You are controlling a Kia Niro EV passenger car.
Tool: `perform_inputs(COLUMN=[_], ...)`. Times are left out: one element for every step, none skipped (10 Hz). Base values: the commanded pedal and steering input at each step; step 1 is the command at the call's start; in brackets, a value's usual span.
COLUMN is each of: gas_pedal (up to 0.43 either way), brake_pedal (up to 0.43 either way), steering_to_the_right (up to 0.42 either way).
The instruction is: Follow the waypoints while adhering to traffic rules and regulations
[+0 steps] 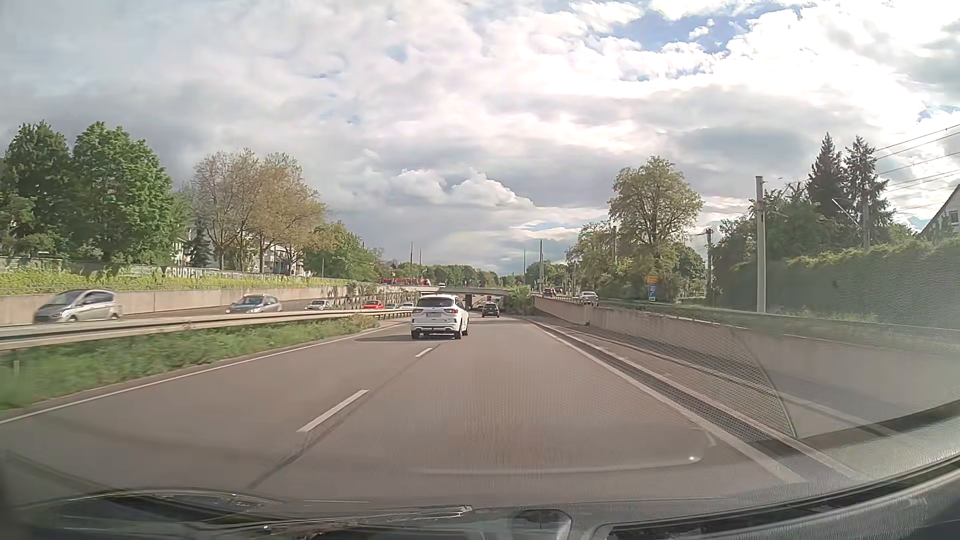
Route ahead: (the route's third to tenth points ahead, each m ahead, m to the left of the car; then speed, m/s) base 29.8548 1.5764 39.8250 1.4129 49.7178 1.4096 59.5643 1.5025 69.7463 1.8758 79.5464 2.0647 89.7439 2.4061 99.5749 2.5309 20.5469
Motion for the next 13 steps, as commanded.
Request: perform_inputs(gas_pedal=[0.087,0.087,0.087,0.087,0.087,0.087,0.087,0.087,0.087,0.079,0.079,0.079,0.079], brake_pedal=[0.0,0.0,0.0,0.0,0.0,0.0,0.0,0.0,0.0,0.0,0.0,0.0,0.0], steering_to_the_right=[0.0,0.0,0.001,0.001,0.0,0.0,0.001,0.0,0.001,0.001,0.0,0.0,0.001])
